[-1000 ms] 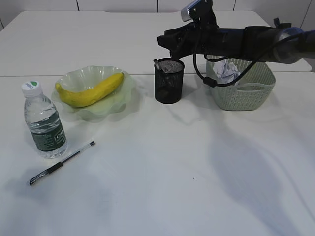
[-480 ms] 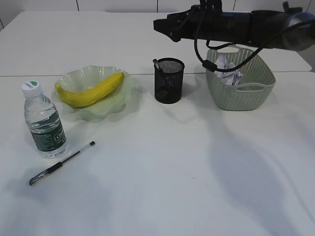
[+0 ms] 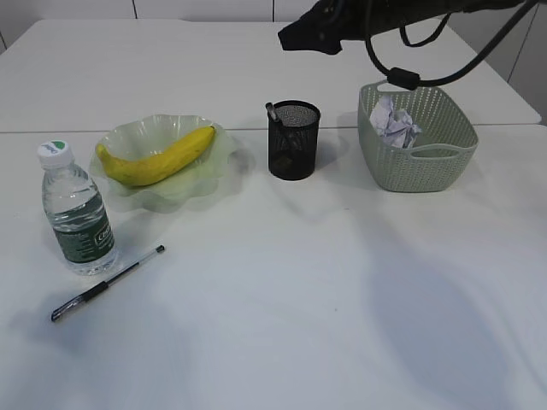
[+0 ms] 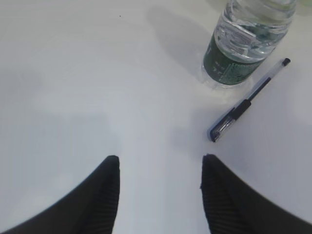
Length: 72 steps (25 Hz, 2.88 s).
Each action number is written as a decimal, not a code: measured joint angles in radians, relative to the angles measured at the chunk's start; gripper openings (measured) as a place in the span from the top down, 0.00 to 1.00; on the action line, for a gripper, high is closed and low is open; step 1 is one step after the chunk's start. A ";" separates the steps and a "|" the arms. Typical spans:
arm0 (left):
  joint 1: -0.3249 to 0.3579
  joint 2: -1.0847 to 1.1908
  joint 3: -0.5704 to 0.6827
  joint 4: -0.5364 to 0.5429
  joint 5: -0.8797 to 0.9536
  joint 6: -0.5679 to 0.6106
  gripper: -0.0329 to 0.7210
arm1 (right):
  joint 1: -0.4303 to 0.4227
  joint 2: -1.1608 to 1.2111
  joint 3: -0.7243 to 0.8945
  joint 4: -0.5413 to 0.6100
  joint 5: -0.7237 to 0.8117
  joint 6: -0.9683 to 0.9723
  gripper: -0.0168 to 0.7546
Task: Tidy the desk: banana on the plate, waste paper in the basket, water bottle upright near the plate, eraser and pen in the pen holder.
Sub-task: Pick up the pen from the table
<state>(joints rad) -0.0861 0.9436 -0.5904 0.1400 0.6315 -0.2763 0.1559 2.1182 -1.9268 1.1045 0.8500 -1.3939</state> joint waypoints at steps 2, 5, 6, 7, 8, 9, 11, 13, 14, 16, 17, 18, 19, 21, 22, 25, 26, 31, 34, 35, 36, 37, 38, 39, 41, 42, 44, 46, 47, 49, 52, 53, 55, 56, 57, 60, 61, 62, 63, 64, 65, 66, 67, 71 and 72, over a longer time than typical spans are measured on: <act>0.000 0.000 0.000 0.000 0.000 0.000 0.45 | 0.000 -0.033 0.000 -0.086 0.061 0.085 0.38; 0.000 0.000 0.000 0.000 0.004 0.000 0.45 | 0.000 -0.080 0.000 -0.177 0.185 0.163 0.38; 0.000 0.000 0.000 0.000 0.006 0.000 0.45 | 0.000 -0.095 0.000 -0.199 0.219 0.178 0.38; 0.000 0.000 0.000 -0.001 0.008 0.000 0.45 | 0.000 -0.108 0.000 -0.217 0.262 0.184 0.38; 0.000 0.000 0.000 -0.001 0.010 0.000 0.45 | 0.000 -0.118 0.000 -0.232 0.306 0.191 0.38; 0.000 0.000 0.000 -0.001 0.017 0.000 0.45 | 0.000 -0.127 0.000 -0.244 0.334 0.193 0.38; 0.000 0.000 0.000 -0.001 0.030 0.000 0.45 | 0.009 -0.139 0.000 -0.277 0.363 0.197 0.38; 0.000 0.000 0.000 -0.001 0.038 0.000 0.45 | 0.027 -0.148 0.000 -0.330 0.367 0.213 0.38; 0.000 0.000 0.000 -0.001 0.039 0.000 0.45 | 0.043 -0.153 0.000 -0.370 0.367 0.218 0.38; 0.000 0.000 0.000 -0.001 0.044 0.000 0.45 | 0.087 -0.159 0.000 -0.447 0.370 0.225 0.38; 0.000 0.000 0.000 -0.001 0.046 0.000 0.45 | 0.114 -0.159 0.000 -0.480 0.371 0.225 0.38; 0.000 0.000 0.000 -0.001 0.048 0.000 0.45 | 0.137 -0.159 0.000 -0.504 0.373 0.225 0.38; 0.000 0.000 0.000 -0.001 0.050 0.000 0.45 | 0.166 -0.159 0.000 -0.520 0.374 0.225 0.38; 0.000 0.000 0.000 -0.001 0.056 0.000 0.45 | 0.220 -0.159 0.000 -0.535 0.376 0.207 0.38; 0.000 0.000 0.000 -0.001 0.056 0.000 0.45 | 0.242 -0.159 0.000 -0.539 0.376 0.191 0.38; 0.000 0.000 0.000 0.003 0.056 0.000 0.45 | 0.307 -0.159 0.000 -0.548 0.378 0.150 0.38; 0.000 0.000 0.000 0.003 0.056 0.000 0.45 | 0.324 -0.159 0.000 -0.548 0.380 0.140 0.38; 0.000 0.000 0.000 0.005 0.059 0.000 0.45 | 0.376 -0.159 0.000 -0.552 0.383 0.106 0.38; 0.000 0.000 0.000 0.009 0.061 0.000 0.45 | 0.413 -0.159 0.000 -0.558 0.383 0.062 0.38; 0.000 0.000 0.000 0.011 0.062 0.000 0.45 | 0.428 -0.159 0.000 -0.560 0.383 0.054 0.38; 0.000 0.000 0.000 0.015 0.065 0.000 0.45 | 0.442 -0.159 0.000 -0.569 0.383 0.049 0.38; 0.000 0.000 0.000 0.015 0.068 0.000 0.45 | 0.458 -0.159 0.000 -0.580 0.383 0.045 0.38; 0.000 0.000 0.000 0.017 0.073 0.000 0.45 | 0.474 -0.159 0.000 -0.596 0.383 0.042 0.38; 0.000 0.000 0.000 0.017 0.078 0.000 0.45 | 0.486 -0.159 0.000 -0.612 0.383 0.036 0.39; 0.000 0.000 0.000 0.019 0.084 0.000 0.45 | 0.510 -0.149 0.000 -0.633 0.383 0.023 0.41; 0.000 0.000 0.000 0.021 0.085 0.000 0.45 | 0.520 -0.140 -0.002 -0.640 0.383 0.021 0.42; 0.000 0.000 0.000 0.023 0.089 0.000 0.45 | 0.538 -0.111 -0.002 -0.649 0.383 0.015 0.43; 0.000 0.000 0.000 0.024 0.091 0.000 0.45 | 0.560 -0.081 -0.002 -0.660 0.372 0.002 0.43; 0.000 0.000 0.000 0.027 0.091 0.000 0.45 | 0.573 -0.065 -0.002 -0.663 0.356 -0.009 0.43; 0.000 0.000 0.000 0.026 0.091 0.000 0.45 | 0.596 -0.040 -0.002 -0.665 0.320 -0.018 0.44; 0.000 0.000 0.000 0.028 0.091 0.000 0.45 | 0.615 -0.010 -0.002 -0.668 0.285 -0.024 0.44; 0.000 0.000 0.000 0.028 0.091 0.000 0.45 | 0.617 -0.002 -0.002 -0.670 0.275 -0.024 0.44; 0.000 0.000 0.000 0.028 0.091 0.000 0.45 | 0.617 0.012 -0.002 -0.677 0.250 -0.026 0.44; 0.000 0.000 0.000 0.028 0.092 0.000 0.45 | 0.617 0.015 -0.002 -0.682 0.238 -0.026 0.44; 0.000 0.000 0.000 0.028 0.092 0.000 0.45 | 0.617 0.015 -0.002 -0.685 0.231 -0.026 0.45; 0.000 0.000 0.000 -0.002 0.092 0.012 0.45 | 0.617 0.017 -0.002 -0.697 0.226 -0.026 0.46; -0.002 0.000 0.000 -0.021 0.092 0.029 0.45 | 0.617 0.017 -0.002 -0.702 0.233 -0.023 0.46; -0.009 0.000 0.000 -0.048 0.092 0.059 0.45 | 0.617 0.017 -0.002 -0.714 0.247 -0.019 0.47; -0.014 0.003 0.000 -0.075 0.092 0.098 0.45 | 0.617 0.017 -0.002 -0.728 0.267 -0.007 0.47; -0.026 0.008 0.000 -0.112 0.092 0.144 0.45 | 0.616 0.017 -0.002 -0.740 0.290 0.007 0.47; -0.037 0.023 0.000 -0.148 0.092 0.181 0.45 | 0.611 0.015 -0.002 -0.749 0.312 0.022 0.47; -0.047 0.042 0.000 -0.175 0.089 0.218 0.45 | 0.606 0.007 -0.002 -0.757 0.337 0.033 0.47; -0.054 0.066 0.000 -0.199 0.085 0.245 0.45 | 0.601 -0.003 -0.002 -0.762 0.355 0.047 0.47; -0.095 0.170 0.000 -0.229 0.078 0.284 0.45 | 0.564 -0.078 -0.002 -0.772 0.370 0.096 0.47; -0.109 0.190 -0.001 -0.229 0.074 0.287 0.45 | 0.552 -0.103 -0.002 -0.772 0.370 0.110 0.47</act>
<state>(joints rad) -0.1953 1.1337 -0.5918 -0.0892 0.7056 0.0103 0.7083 2.0150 -1.9287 0.3328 1.2204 -1.2839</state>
